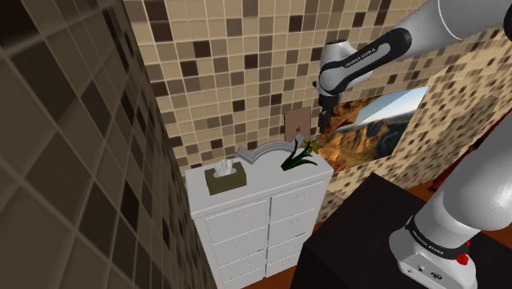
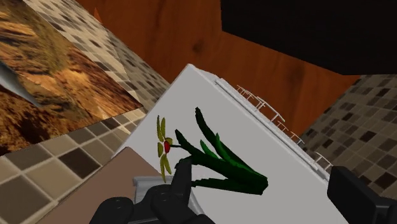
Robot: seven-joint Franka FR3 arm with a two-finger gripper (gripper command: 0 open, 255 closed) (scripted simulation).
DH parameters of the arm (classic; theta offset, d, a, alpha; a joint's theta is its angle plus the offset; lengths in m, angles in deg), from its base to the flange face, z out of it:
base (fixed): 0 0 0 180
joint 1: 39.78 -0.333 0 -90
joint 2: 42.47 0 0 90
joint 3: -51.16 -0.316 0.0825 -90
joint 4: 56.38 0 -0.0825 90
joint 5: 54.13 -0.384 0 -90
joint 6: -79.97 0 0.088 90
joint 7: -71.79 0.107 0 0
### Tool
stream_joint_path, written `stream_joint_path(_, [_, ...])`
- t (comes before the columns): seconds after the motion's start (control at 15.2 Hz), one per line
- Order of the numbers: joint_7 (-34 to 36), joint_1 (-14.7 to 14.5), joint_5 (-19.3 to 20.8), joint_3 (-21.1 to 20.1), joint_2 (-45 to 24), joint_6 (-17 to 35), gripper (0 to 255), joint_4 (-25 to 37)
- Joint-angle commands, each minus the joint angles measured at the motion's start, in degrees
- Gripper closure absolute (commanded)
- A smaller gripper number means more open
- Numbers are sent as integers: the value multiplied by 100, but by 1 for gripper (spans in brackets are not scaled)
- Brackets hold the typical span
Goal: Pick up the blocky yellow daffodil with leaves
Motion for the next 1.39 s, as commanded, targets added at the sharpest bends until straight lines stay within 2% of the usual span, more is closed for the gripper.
stream_joint_path(0.0, [-140,14,17,21,-498,272,0,245])
stream_joint_path(0.46, [-596,150,88,36,-2062,919,0,1224])
stream_joint_path(0.92, [-961,326,187,-10,-3630,1225,0,2576])
stream_joint_path(1.32, [-949,363,185,-32,-4079,1474,0,2779])
